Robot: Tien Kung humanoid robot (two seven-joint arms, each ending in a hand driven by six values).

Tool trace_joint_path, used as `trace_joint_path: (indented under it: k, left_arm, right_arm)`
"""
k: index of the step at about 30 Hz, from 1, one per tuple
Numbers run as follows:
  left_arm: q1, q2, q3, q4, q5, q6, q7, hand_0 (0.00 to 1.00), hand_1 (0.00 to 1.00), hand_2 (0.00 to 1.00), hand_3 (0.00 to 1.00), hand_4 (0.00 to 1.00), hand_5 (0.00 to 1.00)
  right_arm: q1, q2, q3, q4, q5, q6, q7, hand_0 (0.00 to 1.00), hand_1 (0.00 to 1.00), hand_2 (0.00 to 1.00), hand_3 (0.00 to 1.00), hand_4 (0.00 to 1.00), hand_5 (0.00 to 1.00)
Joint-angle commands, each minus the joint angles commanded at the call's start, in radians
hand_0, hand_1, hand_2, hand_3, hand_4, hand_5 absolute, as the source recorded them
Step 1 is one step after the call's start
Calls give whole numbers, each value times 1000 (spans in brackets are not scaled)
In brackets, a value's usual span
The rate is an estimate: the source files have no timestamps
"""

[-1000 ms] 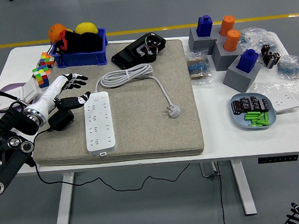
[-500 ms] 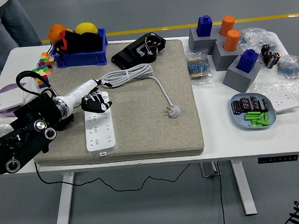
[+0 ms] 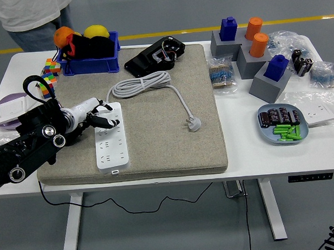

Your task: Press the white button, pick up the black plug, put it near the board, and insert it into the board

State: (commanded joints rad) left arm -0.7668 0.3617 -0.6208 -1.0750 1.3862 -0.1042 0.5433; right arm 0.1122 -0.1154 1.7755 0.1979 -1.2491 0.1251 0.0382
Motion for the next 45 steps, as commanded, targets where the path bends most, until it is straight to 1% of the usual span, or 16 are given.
trace_joint_path:
  k: [5,9,14,26,33,37,41,45]
  left_arm:
    - [-14,-8,10,13,-7,-10,29,12,41,99,784,733,536]
    - [-24,-9,30,22,-16,-16,46,12,41,99,784,733,536]
    - [-37,-8,50,32,-22,-16,42,9,40,98,784,732,538]
    - [-47,-10,22,25,-9,-15,41,7,39,99,778,729,537]
    - [-56,-26,59,80,-29,-16,39,7,38,97,776,728,537]
    - [-58,-29,70,94,-31,-17,40,7,38,99,775,726,536]
    - [-59,-28,68,88,-29,-16,37,6,38,99,774,723,530]
    - [-52,-21,31,50,-12,-12,33,6,38,99,774,723,530]
  right_arm:
    - [2,-1,-7,2,5,-1,1,728,612,558,681,744,513]
    - [1,-1,-7,2,5,-1,1,728,612,558,681,744,513]
    - [0,-1,-3,1,2,1,1,728,612,557,681,744,513]
    - [-1,-1,-2,1,0,1,1,728,612,557,682,744,514]
    - [1,-1,-4,2,1,1,2,728,612,558,681,744,514]
    - [1,-1,-3,1,1,1,1,728,612,557,680,744,514]
    - [-1,-1,-2,0,-1,2,1,728,612,557,680,744,514]
    - [-3,-1,-2,1,-1,1,1,728,612,557,680,744,514]
